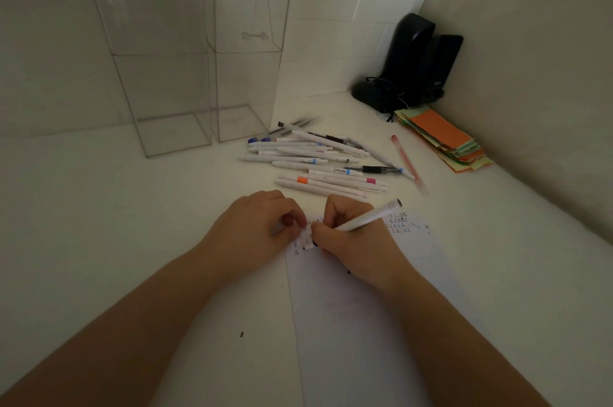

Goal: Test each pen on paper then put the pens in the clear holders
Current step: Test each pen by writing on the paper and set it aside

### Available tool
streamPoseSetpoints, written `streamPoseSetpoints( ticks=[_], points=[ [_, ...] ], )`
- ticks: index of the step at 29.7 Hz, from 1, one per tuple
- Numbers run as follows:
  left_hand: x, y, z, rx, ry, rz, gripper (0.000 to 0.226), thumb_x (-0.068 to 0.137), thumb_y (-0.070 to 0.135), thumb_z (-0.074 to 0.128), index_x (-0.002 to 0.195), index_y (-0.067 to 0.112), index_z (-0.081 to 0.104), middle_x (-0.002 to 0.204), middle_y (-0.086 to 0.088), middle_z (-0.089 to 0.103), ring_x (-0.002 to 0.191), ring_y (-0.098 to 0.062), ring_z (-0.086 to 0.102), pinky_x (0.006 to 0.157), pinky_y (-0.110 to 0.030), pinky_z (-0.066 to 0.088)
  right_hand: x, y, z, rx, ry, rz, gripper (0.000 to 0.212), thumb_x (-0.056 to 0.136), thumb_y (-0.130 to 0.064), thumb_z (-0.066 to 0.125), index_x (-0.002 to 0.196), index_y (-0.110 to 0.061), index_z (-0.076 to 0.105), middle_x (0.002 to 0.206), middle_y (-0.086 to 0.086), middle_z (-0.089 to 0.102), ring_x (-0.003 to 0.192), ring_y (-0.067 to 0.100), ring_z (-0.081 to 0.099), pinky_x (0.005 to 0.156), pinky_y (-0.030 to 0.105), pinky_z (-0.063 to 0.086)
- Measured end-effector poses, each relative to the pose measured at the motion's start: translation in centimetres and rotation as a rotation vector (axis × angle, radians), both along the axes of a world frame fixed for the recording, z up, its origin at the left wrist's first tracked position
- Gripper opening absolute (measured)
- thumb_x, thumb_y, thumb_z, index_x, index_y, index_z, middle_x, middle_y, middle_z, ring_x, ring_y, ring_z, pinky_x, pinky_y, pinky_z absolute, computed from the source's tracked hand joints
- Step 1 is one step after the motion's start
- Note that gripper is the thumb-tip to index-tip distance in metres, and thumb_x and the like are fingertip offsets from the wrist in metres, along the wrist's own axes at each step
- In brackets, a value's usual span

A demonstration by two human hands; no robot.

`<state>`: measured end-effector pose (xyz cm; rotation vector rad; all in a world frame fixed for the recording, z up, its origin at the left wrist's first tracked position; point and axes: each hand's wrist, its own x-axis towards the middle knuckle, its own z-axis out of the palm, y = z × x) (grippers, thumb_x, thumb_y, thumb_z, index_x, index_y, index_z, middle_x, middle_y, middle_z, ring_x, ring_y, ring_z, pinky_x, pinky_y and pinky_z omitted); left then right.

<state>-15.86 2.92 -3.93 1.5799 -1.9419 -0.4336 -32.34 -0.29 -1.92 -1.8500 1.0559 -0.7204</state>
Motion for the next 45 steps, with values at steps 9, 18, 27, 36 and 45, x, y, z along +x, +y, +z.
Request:
streamPoseSetpoints(
  ticks=[9, 18, 27, 36, 45],
  points=[
    [0.1, -0.1, -0.2, -0.006, -0.009, -0.002, 0.01, 0.078, 0.019, 0.065, 0.085, 0.026, 0.066, 0.08, 0.006, 0.061, 0.078, -0.013, 0.056, 0.073, -0.033, 0.046, -0.1, 0.0, 0.2, -0.002, 0.016, 0.018, 0.026, 0.078, -0.007, 0.066, 0.059, -0.01, 0.048, 0.042, -0.007, 0.05, 0.034, 0.002, 0.043, 0.034, 0.012, 0.032],
    [0.0, 0.1, 0.0, 0.005, -0.03, -0.005, 0.009, 0.08, 0.024, 0.06, 0.087, 0.026, 0.066, 0.082, 0.006, 0.059, 0.08, -0.013, 0.053, 0.075, -0.032, 0.045, -0.4, 0.2, 0.3, -0.003, 0.005, 0.043, 0.028, 0.077, -0.004, 0.065, 0.057, -0.009, 0.045, 0.046, -0.004, 0.042, 0.036, 0.003, 0.034, 0.035, 0.015, 0.029],
    [-0.7, 1.0, 1.0, -0.019, 0.184, -0.052, 0.041, 0.088, 0.005, 0.036, 0.123, 0.024, 0.045, 0.108, 0.024, 0.051, 0.103, 0.008, 0.037, 0.084, 0.003, 0.023, -1.7, -0.4, 1.6, 0.147, -0.305, 0.01, 0.018, 0.068, -0.017, 0.076, 0.062, -0.018, 0.059, 0.057, 0.003, 0.064, 0.049, 0.011, 0.053, 0.048, 0.019, 0.042],
    [-1.5, 1.5, 1.8, 0.03, 0.15, -0.085, 0.027, 0.093, 0.02, 0.047, 0.115, 0.033, 0.038, 0.106, 0.014, 0.06, 0.074, 0.023, 0.046, 0.066, 0.001, 0.033, -2.0, -0.4, 1.5, 0.288, -0.617, 0.051, 0.049, 0.058, -0.061, 0.072, 0.063, -0.012, 0.07, 0.058, 0.009, 0.066, 0.049, 0.016, 0.057, 0.047, 0.022, 0.048],
    [-1.5, 1.6, 2.1, 0.007, 0.132, -0.09, 0.022, 0.092, 0.017, 0.048, 0.105, 0.034, 0.039, 0.103, 0.02, 0.055, 0.081, 0.023, 0.047, 0.07, 0.002, 0.032, -1.7, -0.5, 1.2, 0.236, -0.507, -0.109, 0.04, 0.08, -0.034, 0.048, 0.063, -0.001, 0.062, 0.052, 0.008, 0.063, 0.042, 0.014, 0.051, 0.042, 0.02, 0.044]
  ],
)
